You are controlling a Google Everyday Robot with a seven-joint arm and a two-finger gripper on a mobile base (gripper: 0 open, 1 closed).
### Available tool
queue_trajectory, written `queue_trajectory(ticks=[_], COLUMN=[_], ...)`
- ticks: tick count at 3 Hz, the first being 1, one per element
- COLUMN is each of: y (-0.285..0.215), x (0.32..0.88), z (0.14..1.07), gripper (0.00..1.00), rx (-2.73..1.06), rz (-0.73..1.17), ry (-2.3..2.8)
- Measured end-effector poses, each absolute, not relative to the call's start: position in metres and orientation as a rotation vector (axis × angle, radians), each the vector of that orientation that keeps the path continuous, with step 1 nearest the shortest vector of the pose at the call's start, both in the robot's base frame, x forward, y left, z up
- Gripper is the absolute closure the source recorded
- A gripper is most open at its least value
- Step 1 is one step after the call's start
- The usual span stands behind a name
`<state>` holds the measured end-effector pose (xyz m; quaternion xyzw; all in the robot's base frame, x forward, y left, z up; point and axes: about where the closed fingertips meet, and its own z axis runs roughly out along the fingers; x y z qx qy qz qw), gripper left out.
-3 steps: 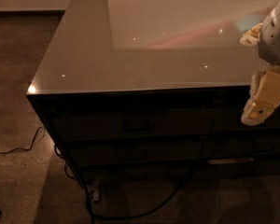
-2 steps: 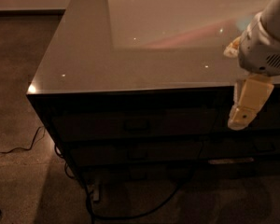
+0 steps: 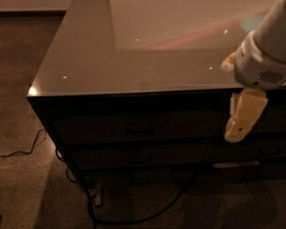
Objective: Open top drawer
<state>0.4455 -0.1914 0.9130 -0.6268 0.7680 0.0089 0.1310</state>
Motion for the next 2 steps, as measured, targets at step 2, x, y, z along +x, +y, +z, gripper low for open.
queue_trajectory(ticks=[2], y=[-0.147], x=[0.43], z=[0.804], gripper=[0.0], rx=[-1.882], rz=[0.324], ry=[2.186])
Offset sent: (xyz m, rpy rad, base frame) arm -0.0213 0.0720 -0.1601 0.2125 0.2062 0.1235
